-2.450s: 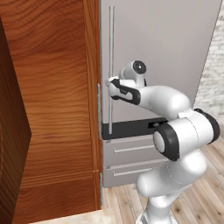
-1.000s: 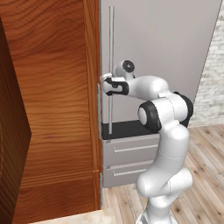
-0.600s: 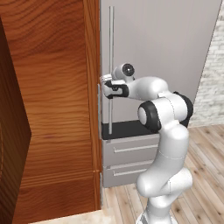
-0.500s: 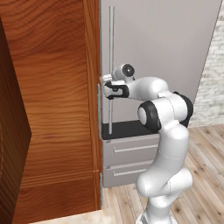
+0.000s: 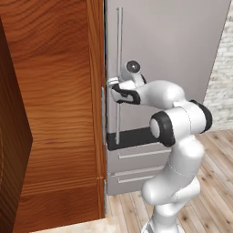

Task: Retrieve the orange and peach from the fridge and place them into the bowl on the dining table.

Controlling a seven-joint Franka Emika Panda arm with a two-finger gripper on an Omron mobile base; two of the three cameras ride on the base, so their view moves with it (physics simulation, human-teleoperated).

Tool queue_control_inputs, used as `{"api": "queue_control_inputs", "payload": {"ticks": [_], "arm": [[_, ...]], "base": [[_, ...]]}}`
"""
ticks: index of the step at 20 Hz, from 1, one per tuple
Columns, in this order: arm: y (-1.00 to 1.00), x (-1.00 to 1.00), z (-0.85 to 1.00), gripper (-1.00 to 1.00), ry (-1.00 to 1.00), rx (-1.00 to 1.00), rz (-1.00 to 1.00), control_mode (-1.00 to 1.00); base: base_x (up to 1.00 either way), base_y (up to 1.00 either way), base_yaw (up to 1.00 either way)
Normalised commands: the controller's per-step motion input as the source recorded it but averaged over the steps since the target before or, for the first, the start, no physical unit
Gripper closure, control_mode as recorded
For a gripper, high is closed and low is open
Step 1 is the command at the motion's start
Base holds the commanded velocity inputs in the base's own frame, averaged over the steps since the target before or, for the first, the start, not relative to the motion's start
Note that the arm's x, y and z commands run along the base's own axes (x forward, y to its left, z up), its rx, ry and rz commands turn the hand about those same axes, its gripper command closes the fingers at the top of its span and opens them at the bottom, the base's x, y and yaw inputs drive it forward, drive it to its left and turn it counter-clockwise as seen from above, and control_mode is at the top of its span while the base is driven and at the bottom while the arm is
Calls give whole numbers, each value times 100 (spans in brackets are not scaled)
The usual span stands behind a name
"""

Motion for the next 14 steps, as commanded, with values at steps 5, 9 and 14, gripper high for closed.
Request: {"api": "queue_control_inputs", "payload": {"ticks": [5,9,14], "arm": [[-63,-95,21,100,24,0,-12,-100],[-92,-100,16,100,13,1,-8,-100],[-95,-100,10,100,-1,3,-3,-100]], "base": [[0,0,0],[0,0,0],[0,0,0]]}}
